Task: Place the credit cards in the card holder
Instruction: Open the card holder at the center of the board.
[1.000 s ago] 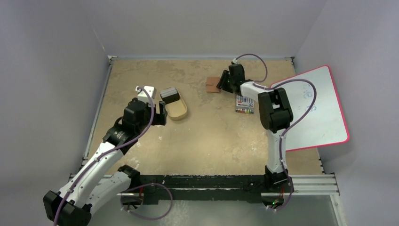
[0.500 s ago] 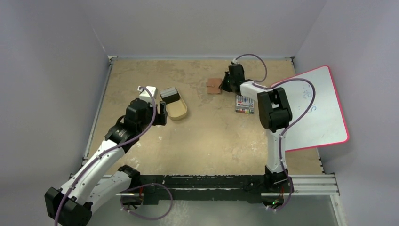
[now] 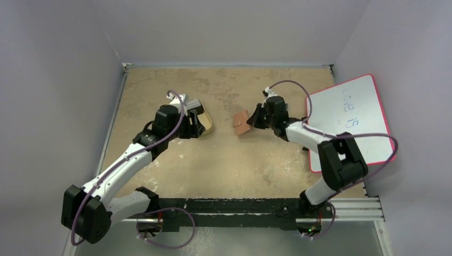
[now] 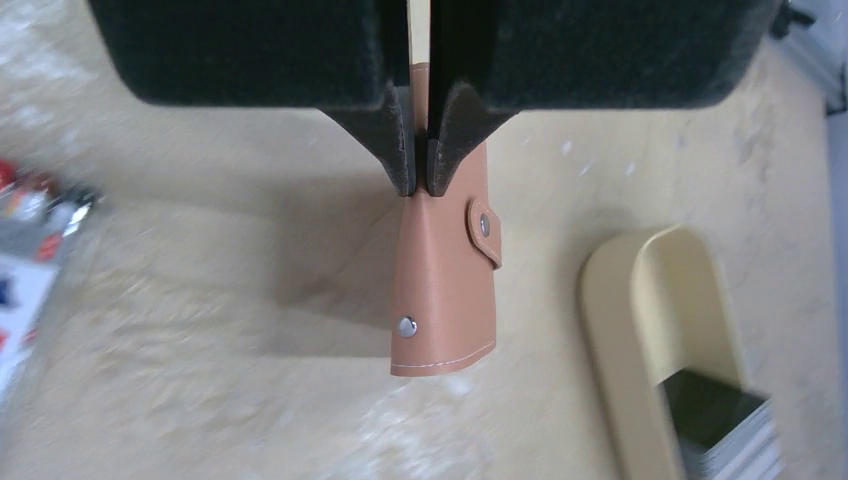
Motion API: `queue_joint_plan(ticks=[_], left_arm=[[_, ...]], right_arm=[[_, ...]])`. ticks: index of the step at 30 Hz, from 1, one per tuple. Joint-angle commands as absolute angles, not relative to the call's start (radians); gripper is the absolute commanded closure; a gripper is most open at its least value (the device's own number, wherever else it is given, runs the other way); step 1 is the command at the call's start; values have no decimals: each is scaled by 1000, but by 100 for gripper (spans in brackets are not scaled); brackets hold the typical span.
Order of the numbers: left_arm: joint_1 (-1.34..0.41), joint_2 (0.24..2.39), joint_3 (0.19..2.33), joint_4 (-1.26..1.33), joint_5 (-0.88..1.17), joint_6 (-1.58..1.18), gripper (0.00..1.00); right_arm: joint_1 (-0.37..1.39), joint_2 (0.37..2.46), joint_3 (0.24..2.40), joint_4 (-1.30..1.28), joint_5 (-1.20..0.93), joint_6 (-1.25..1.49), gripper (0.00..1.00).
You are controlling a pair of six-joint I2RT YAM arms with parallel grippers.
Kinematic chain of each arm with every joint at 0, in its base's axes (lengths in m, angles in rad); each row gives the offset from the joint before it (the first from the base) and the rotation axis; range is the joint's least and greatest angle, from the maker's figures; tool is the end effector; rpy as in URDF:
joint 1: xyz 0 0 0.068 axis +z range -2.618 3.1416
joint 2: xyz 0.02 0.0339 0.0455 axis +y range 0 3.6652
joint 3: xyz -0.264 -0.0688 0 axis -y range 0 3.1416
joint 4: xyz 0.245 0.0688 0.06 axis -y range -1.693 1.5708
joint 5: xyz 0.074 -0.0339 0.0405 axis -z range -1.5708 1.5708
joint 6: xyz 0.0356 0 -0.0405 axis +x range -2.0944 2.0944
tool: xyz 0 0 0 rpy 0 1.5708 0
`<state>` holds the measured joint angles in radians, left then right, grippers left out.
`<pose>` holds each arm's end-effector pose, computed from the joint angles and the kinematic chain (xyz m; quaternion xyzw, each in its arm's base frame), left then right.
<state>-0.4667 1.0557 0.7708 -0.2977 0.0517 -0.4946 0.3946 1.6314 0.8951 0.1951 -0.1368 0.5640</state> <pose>0.2076 -0.1067 0.2717 0.0000 0.8802 -0.2394 0.4098 0.3226 0.1396 0.2007 0.0399 0.8681 0.2793 0.4084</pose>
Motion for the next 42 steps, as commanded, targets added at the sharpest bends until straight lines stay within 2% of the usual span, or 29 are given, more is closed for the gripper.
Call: queue_joint_plan(ticks=[1, 5, 9, 26, 31, 42], left_arm=[[-463, 1112, 803, -60, 266, -650, 44], [-474, 1203, 841, -33, 305, -688, 45], [-516, 1262, 851, -7, 275, -701, 41], [-602, 1410, 922, 16, 224, -694, 40], [-621, 1426, 943, -57, 147, -649, 45], [-652, 1457, 957, -113, 95, -588, 72]], right_arm=[[471, 1468, 803, 316, -160, 637, 100], [535, 1360, 753, 323, -128, 690, 100], [575, 1288, 736, 325, -110, 713, 100], [666, 1218, 788, 282, -108, 681, 100], [683, 1209, 794, 273, -96, 683, 100], [692, 1201, 814, 251, -61, 674, 100]])
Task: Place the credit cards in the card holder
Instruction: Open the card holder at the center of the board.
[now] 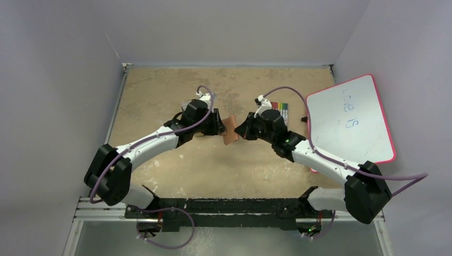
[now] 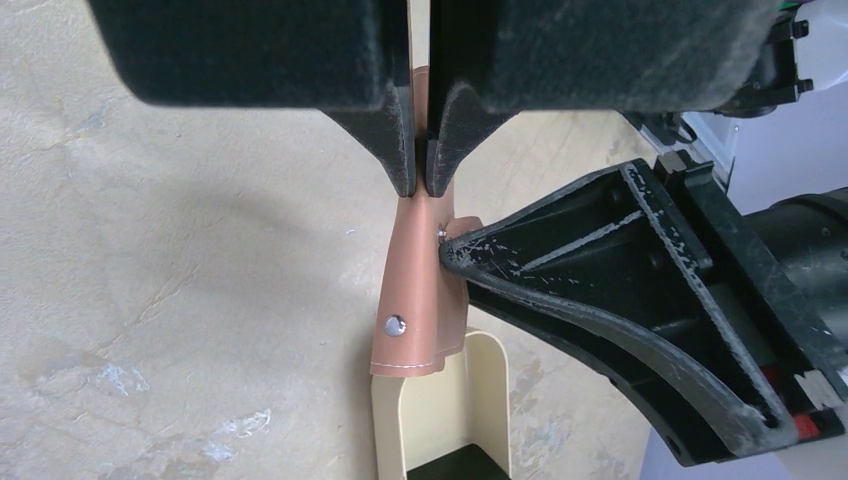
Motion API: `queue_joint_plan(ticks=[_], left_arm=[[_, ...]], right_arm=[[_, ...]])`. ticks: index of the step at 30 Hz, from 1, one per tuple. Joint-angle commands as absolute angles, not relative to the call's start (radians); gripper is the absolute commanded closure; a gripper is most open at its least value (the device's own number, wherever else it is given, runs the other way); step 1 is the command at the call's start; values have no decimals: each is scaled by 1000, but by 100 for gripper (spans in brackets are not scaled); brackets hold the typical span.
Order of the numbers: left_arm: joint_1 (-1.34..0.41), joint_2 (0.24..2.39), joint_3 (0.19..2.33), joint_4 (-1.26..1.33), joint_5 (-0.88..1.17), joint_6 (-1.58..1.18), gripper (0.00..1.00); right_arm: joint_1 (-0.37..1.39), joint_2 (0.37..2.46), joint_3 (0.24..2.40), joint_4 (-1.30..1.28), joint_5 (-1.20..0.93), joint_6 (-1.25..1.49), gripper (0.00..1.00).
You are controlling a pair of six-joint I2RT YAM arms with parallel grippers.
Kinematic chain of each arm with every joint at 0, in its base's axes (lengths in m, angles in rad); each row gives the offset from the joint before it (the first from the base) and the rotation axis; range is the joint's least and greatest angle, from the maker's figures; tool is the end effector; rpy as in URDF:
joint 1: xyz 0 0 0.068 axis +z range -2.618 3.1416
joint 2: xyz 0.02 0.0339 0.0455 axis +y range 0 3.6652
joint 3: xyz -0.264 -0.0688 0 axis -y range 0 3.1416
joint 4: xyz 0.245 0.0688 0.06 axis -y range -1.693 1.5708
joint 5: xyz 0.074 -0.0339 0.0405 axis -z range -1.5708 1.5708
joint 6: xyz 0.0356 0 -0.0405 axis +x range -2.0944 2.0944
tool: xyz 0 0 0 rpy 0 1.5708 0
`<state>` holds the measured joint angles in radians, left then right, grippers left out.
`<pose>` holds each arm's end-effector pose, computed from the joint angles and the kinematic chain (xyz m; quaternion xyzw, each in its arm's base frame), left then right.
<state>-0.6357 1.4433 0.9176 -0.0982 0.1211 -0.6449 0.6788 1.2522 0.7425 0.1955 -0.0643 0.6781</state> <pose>0.2527 -0.1918 0.2404 0.0235 0.8885 -0.3151 0.3328 0.2201 0.1805 0.2632 -0.0192 0.8086 0.3889 0.4410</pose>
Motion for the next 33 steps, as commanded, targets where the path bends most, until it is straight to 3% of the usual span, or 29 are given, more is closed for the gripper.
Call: queue_joint_plan(ticks=[1, 4, 12, 17, 21, 29, 33], left_arm=[[-653, 1457, 960, -126, 86, -578, 75], [-653, 1451, 968, -171, 56, -544, 82], [-653, 1395, 973, -236, 51, -539, 82], [-653, 1335, 931, -211, 138, -560, 100], [-652, 1298, 866, -155, 186, -596, 100], [-653, 1280, 772, -103, 212, -632, 100], [-653, 1279, 730, -42, 248, -661, 100]], right_arm=[[692, 1202, 817, 246, -55, 672, 100], [692, 1203, 825, 229, -37, 659, 100], [692, 1226, 807, 200, -52, 663, 100], [692, 1248, 757, 201, -64, 685, 100], [692, 1267, 703, 201, -63, 710, 98], [692, 1272, 657, 125, 3, 720, 64], [692, 1280, 662, 106, 4, 694, 52]])
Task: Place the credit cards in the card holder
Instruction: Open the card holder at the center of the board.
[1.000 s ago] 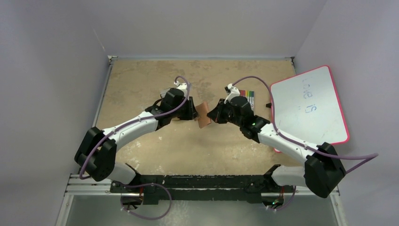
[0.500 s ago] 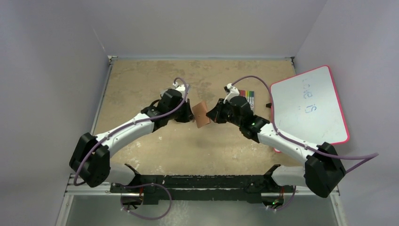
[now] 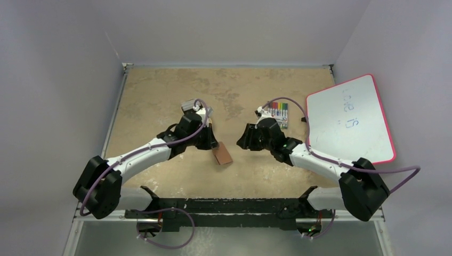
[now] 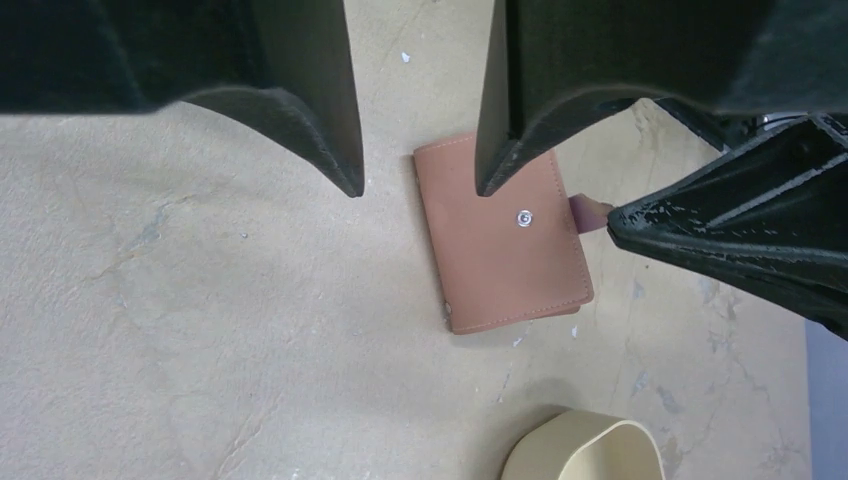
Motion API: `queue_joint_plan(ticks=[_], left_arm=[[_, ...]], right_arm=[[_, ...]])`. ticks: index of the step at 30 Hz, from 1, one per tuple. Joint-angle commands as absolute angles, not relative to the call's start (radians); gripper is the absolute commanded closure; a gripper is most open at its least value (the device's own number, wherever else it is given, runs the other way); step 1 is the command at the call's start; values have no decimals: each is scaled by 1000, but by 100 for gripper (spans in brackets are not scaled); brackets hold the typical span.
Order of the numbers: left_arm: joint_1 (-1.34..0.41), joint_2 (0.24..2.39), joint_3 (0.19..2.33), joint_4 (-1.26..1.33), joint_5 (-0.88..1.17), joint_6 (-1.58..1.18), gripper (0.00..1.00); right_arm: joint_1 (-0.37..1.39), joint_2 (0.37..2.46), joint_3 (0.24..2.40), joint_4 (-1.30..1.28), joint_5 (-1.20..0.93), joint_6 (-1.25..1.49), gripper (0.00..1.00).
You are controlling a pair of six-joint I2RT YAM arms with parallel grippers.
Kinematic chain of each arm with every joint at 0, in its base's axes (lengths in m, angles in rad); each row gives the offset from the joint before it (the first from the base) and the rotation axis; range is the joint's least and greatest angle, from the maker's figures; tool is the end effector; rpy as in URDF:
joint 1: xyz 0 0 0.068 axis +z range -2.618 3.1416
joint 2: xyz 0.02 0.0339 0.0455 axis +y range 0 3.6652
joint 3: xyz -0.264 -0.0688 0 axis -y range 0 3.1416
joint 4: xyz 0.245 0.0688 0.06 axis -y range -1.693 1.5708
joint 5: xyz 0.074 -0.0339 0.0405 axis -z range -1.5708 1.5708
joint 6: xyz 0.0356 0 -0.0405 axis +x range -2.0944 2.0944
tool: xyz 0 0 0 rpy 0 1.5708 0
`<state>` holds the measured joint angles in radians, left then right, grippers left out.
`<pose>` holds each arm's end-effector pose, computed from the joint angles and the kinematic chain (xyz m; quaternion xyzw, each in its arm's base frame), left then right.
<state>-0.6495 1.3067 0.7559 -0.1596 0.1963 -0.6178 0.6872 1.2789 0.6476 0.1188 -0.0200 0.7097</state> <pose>0.2139 -0.1711 0.2202 0.0552 0.9037 -0.3175 0.2817 0.2104 0.1736 0.2164 0.0047 0.8632 0.3312 0.3810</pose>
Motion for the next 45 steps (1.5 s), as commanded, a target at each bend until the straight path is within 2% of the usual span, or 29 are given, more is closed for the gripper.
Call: queue_joint_plan(ticks=[1, 4, 11, 26, 39, 45], left_arm=[[-653, 1278, 721, -23, 260, -671, 100], [-653, 1273, 717, 8, 272, -690, 100], [-653, 1256, 744, 3, 267, -702, 100], [-653, 1268, 802, -32, 231, -686, 100], [-652, 1234, 772, -184, 123, -601, 100], [-653, 1207, 740, -197, 101, -599, 100]], right_arm=[[693, 1284, 660, 110, -5, 693, 49], [698, 1304, 665, 137, -42, 689, 42], [766, 1385, 712, 188, -78, 659, 34], [803, 1413, 730, 201, -76, 625, 33], [804, 1404, 747, 126, 19, 625, 54], [804, 1423, 740, 124, 26, 636, 72]])
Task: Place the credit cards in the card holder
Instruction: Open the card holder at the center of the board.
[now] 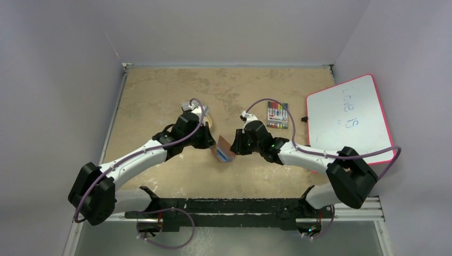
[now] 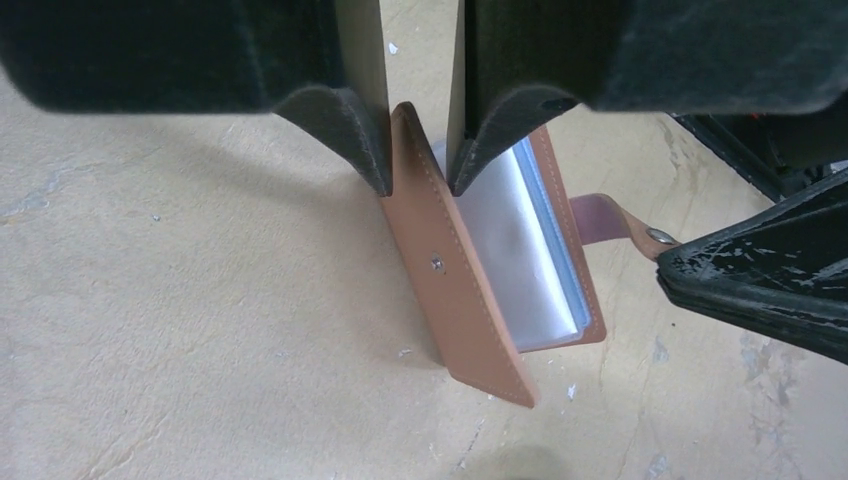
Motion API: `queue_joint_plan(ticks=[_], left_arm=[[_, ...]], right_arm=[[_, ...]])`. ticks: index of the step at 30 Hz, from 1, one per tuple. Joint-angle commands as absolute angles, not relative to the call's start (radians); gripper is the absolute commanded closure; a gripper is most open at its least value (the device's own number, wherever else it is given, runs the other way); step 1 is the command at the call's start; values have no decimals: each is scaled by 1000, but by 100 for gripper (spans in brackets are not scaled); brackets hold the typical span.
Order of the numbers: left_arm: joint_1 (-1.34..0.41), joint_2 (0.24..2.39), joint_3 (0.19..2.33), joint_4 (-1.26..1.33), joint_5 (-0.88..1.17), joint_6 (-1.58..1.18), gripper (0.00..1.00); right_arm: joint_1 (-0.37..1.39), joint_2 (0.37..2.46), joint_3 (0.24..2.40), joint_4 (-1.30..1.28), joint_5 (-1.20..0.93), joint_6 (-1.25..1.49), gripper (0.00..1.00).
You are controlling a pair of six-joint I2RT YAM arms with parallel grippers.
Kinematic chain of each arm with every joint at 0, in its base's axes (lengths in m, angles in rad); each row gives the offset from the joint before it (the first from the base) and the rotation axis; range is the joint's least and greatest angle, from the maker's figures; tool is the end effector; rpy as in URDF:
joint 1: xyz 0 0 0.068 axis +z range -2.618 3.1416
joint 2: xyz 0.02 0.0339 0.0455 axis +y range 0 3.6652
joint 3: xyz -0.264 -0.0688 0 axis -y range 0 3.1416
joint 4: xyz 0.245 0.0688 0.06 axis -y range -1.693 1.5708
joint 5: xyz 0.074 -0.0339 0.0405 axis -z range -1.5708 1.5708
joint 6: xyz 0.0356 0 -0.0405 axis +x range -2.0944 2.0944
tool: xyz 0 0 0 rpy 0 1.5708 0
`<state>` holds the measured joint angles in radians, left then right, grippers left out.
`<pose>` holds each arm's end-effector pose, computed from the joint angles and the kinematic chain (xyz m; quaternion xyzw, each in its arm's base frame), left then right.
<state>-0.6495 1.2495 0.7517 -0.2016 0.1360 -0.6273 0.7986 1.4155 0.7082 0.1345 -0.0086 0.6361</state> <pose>0.2075 -0.1636 0.2294 0.0387 0.9041 -0.3004 0.3014 0.2066 0.2126 0.2013 -0.0733 0.8750 0.3174 0.3581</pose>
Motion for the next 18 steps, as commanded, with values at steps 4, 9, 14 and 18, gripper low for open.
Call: queue_joint_plan(ticks=[4, 9, 14, 18], left_arm=[[-653, 1197, 732, -253, 45, -589, 100], [-653, 1185, 693, -316, -63, -590, 98], [-653, 1206, 670, -322, -104, -599, 94], [-653, 1244, 664, -319, -114, -597, 92]], right_arm=[[804, 1418, 744, 67, 75, 661, 89], [804, 1359, 703, 22, 70, 713, 97], [804, 1319, 579, 82, 29, 798, 98], [804, 1338, 524, 120, 29, 847, 97]])
